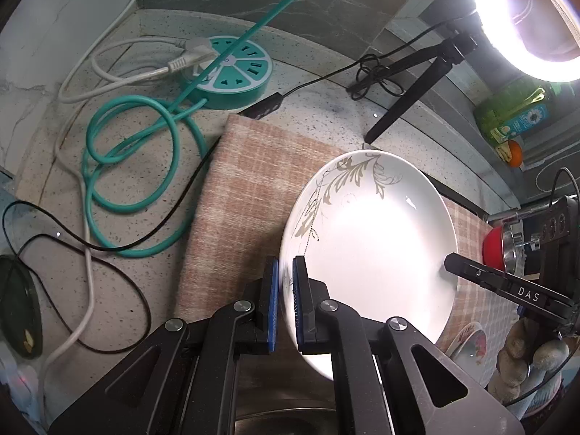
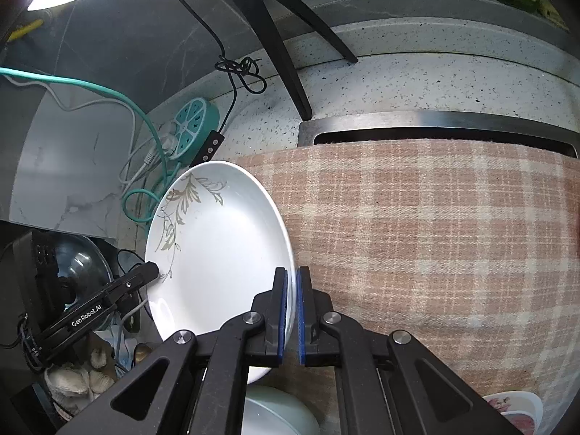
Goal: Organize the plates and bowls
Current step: 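Lift and carry the leaf-pattern plate with both tools toward the plate stack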
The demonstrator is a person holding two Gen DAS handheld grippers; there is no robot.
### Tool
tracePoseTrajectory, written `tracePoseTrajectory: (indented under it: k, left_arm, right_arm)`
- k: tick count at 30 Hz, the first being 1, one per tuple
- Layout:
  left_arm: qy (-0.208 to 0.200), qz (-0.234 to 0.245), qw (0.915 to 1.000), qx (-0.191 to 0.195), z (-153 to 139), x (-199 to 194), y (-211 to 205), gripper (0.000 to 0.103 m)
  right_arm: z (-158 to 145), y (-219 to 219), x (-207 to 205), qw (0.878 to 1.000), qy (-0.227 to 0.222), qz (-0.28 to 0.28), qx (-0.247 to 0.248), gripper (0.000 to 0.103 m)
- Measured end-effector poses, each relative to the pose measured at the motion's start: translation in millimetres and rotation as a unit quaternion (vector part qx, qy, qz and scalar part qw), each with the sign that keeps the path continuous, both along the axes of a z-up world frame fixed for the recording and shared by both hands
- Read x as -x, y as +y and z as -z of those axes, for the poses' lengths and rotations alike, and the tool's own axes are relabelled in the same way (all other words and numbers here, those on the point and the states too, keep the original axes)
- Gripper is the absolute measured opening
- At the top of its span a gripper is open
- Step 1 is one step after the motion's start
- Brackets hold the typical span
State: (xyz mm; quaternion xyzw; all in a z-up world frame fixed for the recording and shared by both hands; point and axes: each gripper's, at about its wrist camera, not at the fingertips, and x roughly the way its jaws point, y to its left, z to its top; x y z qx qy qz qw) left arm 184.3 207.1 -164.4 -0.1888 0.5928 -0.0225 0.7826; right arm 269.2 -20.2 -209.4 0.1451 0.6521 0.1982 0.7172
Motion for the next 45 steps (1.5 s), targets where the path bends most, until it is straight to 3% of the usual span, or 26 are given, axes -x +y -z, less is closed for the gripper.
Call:
tracePoseTrajectory:
  k: [21,45]
  left_arm:
    - [-0.023,0.039,0.9990,0.005,-29,3,-61,0.006]
    - [-0.031,0.069,0.9971,0.008,-41,44,-132,0.006]
  right_arm:
    - [-26,-66,23,0.999,-0.017,0.037,-0.008,0.005]
    - [-43,-140,78,0.997,-0.025,0.066,-0.006,0.005]
